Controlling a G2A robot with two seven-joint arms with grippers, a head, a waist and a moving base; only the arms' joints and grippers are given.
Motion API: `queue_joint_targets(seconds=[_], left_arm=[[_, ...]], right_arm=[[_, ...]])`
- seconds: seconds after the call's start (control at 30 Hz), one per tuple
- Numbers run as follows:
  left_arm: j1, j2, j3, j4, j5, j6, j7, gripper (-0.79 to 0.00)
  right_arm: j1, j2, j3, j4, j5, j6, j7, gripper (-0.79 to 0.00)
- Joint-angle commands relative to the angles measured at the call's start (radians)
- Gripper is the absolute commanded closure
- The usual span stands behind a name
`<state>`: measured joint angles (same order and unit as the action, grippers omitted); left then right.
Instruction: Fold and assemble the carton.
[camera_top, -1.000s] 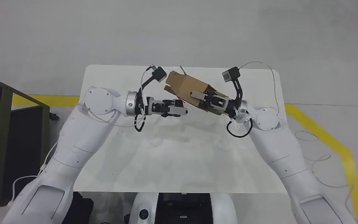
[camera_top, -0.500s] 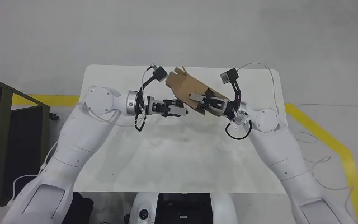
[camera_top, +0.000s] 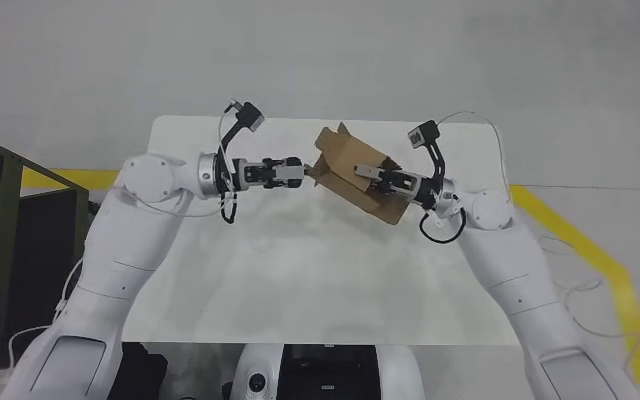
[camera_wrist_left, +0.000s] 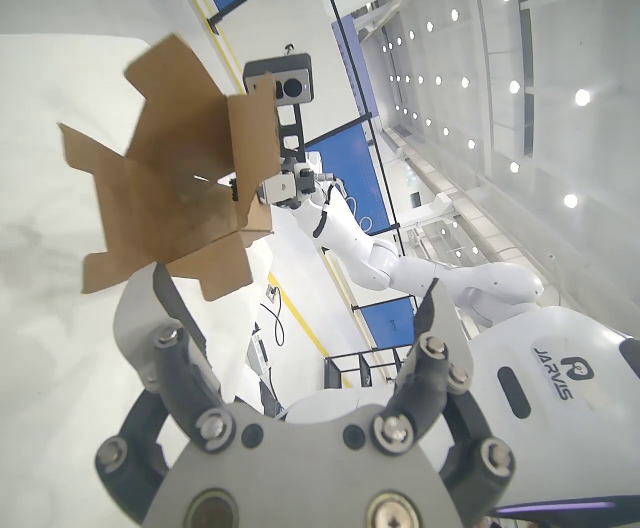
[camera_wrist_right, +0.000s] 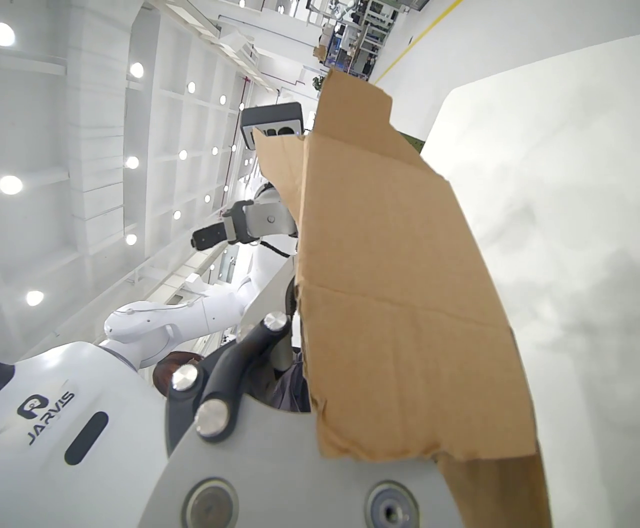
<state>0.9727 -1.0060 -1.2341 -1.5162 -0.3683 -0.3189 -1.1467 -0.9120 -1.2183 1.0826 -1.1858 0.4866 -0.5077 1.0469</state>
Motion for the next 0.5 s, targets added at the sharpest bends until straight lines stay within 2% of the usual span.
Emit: queue_joint_targets(seconds=[0.0,0.07,0.13,0.23,0.47], left_arm=[[0.005,0.002,-0.013,0.006,0.01,-0.014,0.019,-0.785],[0.008,0.003,-0.025,0.017,0.022,-0.037,0.048,-0.785],[0.012,0.003,-0.035,0.025,0.041,-0.103,0.084,-0.785],[0.015,0.004,-0.048,0.043,0.123,-0.221,0.132,-0.785],[0.032,-0.009,-0.04,0.097,0.327,-0.506,0.357,-0.785]], right_arm=[[0.006,0.002,0.005,0.014,0.025,0.009,0.045,0.0],[0.014,0.005,0.017,0.033,0.041,0.014,0.076,0.0],[0.022,0.008,0.024,0.049,0.054,0.027,0.116,0.0],[0.032,0.013,0.036,0.069,0.058,0.042,0.151,0.0],[0.044,0.031,0.084,0.075,0.047,0.067,0.207,0.0]])
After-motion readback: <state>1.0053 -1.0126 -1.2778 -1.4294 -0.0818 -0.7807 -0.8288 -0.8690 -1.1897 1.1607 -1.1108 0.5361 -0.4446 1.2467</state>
